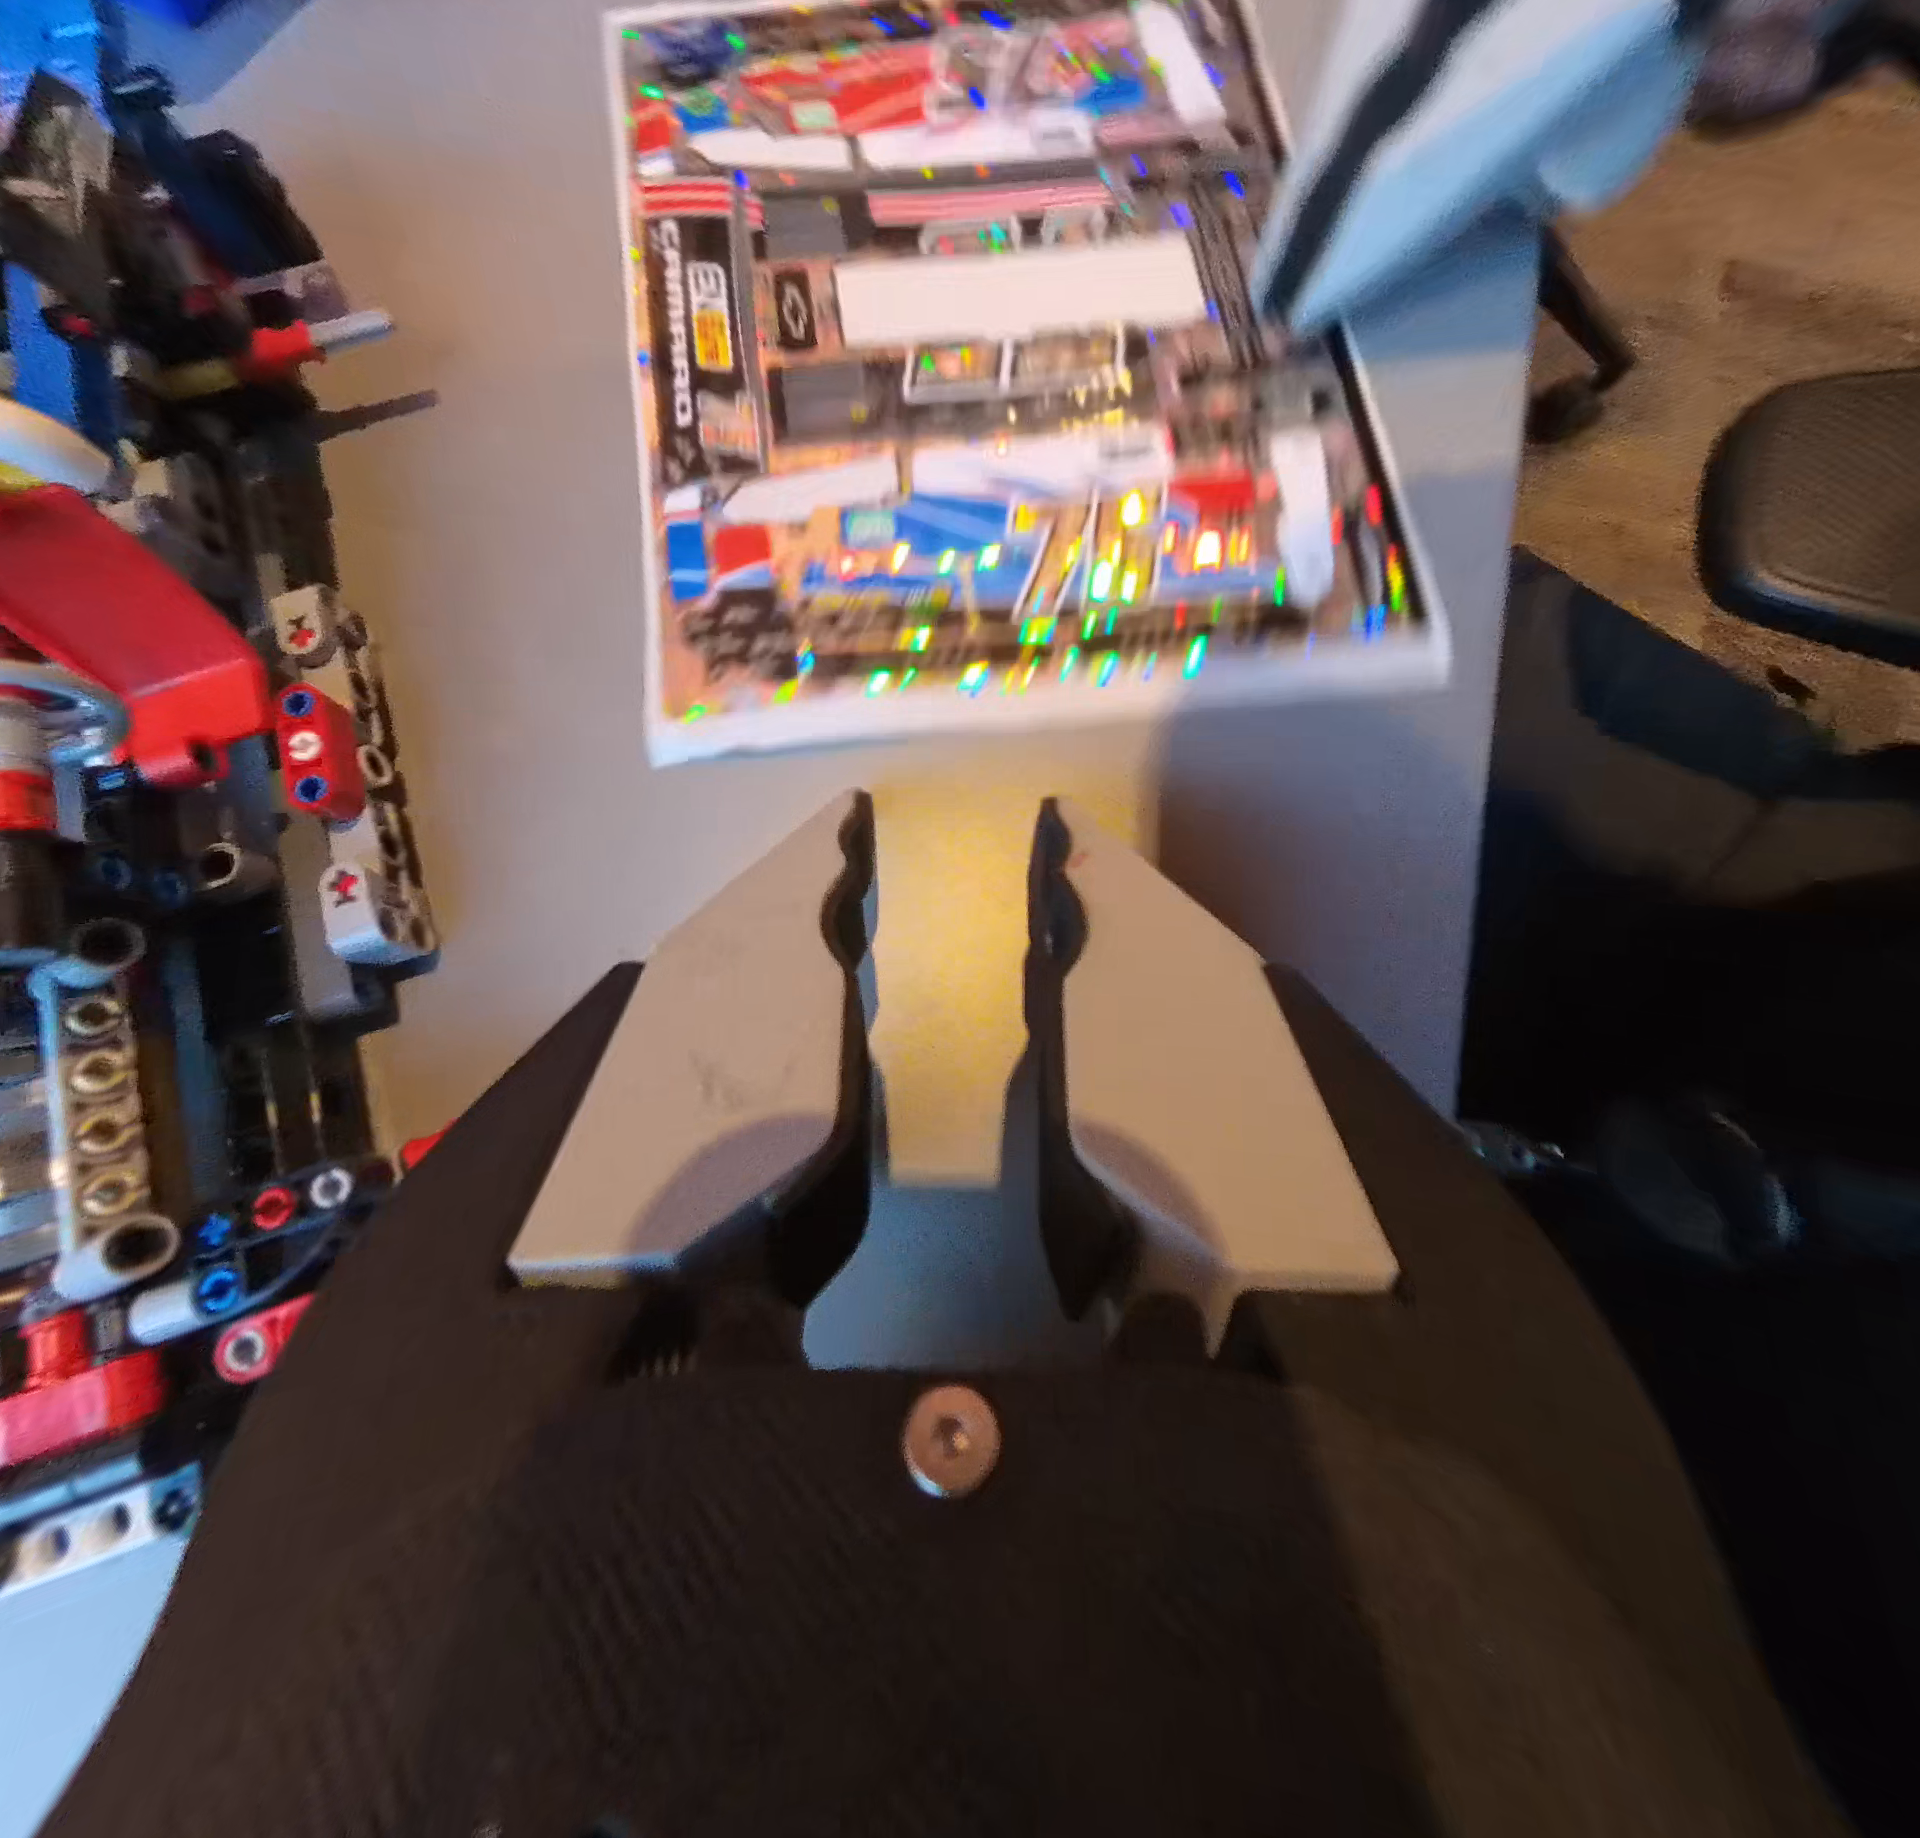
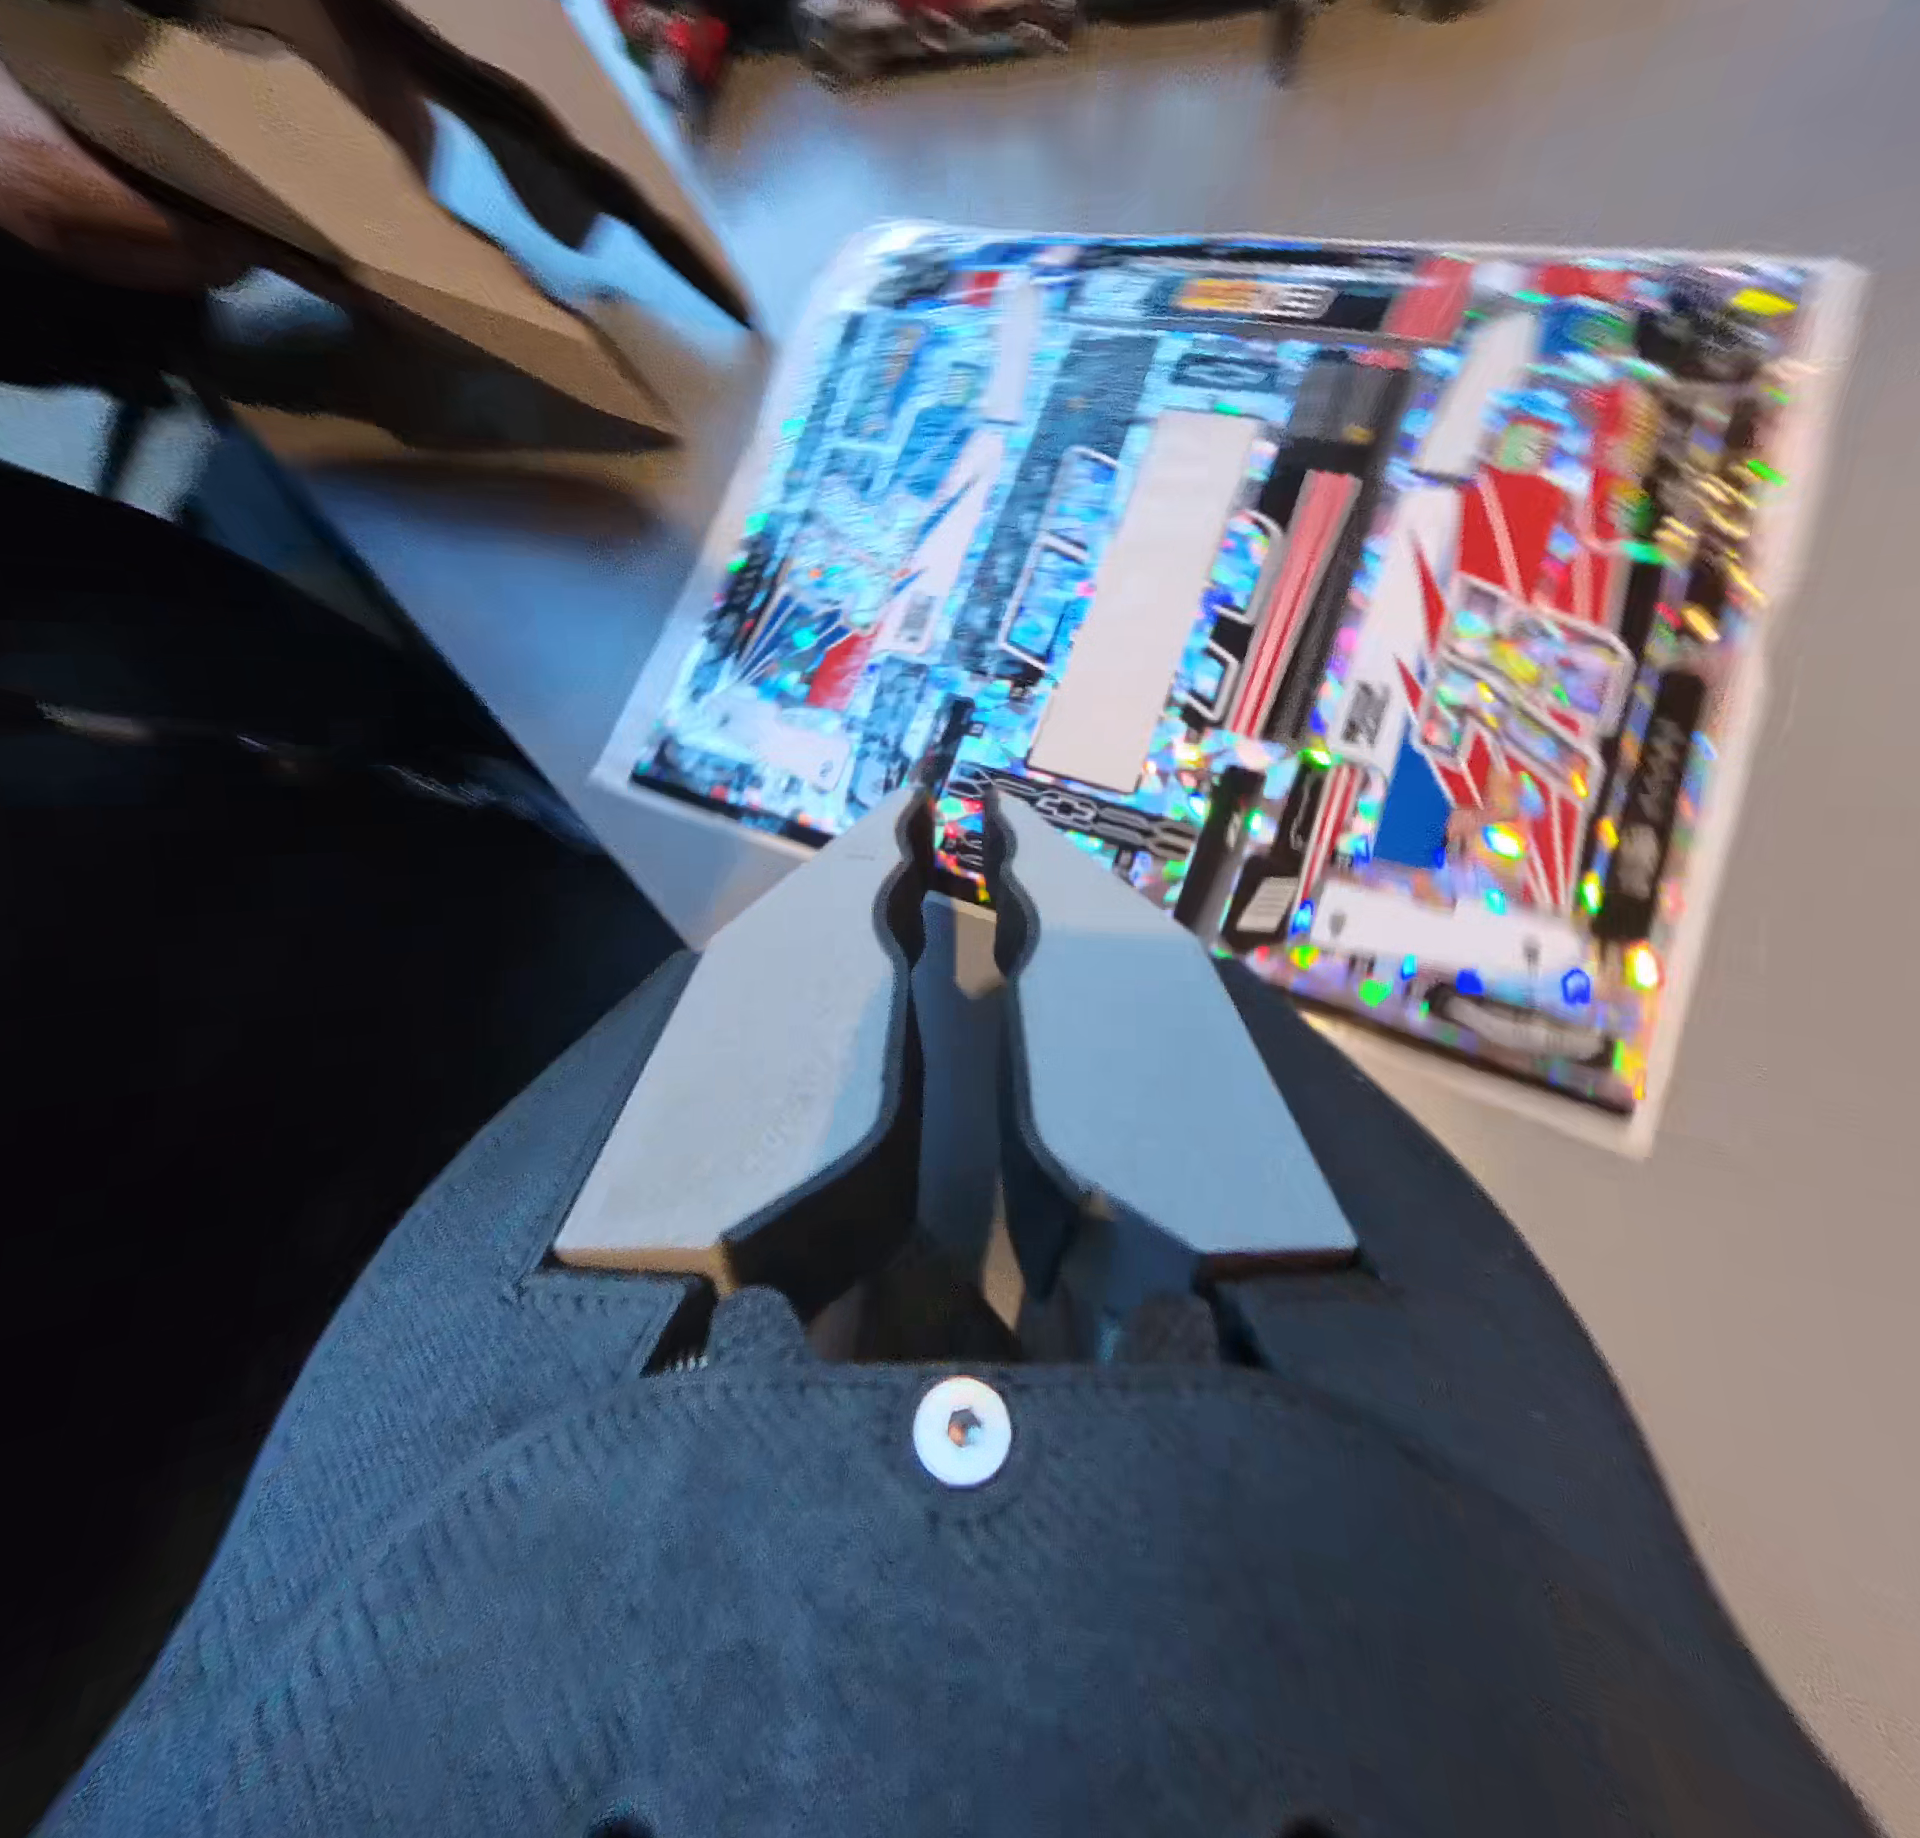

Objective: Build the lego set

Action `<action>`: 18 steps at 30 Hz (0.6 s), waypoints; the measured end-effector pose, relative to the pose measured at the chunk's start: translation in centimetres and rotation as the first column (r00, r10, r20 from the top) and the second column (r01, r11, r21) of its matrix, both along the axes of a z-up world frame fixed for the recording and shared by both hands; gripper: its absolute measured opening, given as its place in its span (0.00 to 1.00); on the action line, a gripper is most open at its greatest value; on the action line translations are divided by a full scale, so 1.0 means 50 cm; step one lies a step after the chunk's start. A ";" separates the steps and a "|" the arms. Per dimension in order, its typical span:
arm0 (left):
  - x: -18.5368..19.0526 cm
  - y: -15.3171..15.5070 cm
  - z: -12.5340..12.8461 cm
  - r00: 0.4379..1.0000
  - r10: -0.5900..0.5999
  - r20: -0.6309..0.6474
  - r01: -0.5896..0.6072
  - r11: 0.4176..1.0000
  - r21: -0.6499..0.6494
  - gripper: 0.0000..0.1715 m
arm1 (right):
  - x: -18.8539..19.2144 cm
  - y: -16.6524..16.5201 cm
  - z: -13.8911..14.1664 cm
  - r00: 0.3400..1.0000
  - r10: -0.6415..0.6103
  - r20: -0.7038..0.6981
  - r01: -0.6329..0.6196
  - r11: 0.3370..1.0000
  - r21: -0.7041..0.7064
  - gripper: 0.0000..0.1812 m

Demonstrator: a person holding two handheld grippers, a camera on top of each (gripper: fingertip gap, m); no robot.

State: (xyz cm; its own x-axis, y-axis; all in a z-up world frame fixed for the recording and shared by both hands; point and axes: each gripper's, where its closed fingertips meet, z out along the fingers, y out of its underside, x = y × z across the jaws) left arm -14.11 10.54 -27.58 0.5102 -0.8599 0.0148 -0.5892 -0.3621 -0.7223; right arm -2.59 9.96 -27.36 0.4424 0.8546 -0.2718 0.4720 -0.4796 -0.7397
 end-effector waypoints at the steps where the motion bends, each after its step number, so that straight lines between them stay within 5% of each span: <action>1: -0.001 0.013 0.000 0.999 0.033 -0.004 -0.033 0.999 0.011 0.15 | -0.039 -0.015 0.005 0.999 0.018 -0.033 -0.018 1.000 -0.010 0.02; 5: 0.013 0.051 -0.001 0.998 0.057 0.015 -0.057 0.998 -0.018 0.12 | -0.072 -0.031 0.032 0.995 0.077 0.057 -0.086 0.981 0.172 0.01; 9: 0.053 0.102 -0.003 1.000 0.026 -0.005 -0.026 1.000 -0.001 0.11 | 0.096 0.089 0.050 0.965 -0.118 0.234 0.040 0.949 0.314 0.09; 11: 0.069 0.117 -0.003 1.000 0.026 -0.001 -0.026 1.000 -0.003 0.12 | 0.179 0.135 0.030 0.946 -0.158 0.283 0.079 0.959 0.271 0.16; 14: 0.071 0.114 0.001 0.999 0.043 -0.008 -0.043 0.999 -0.022 0.15 | 0.174 0.107 0.009 0.983 -0.037 0.180 0.028 0.998 0.055 0.17; 18: 0.073 0.062 0.013 1.000 -0.008 0.009 0.008 1.000 -0.022 0.13 | 0.156 0.070 -0.010 0.976 -0.030 0.215 -0.001 0.990 0.142 0.13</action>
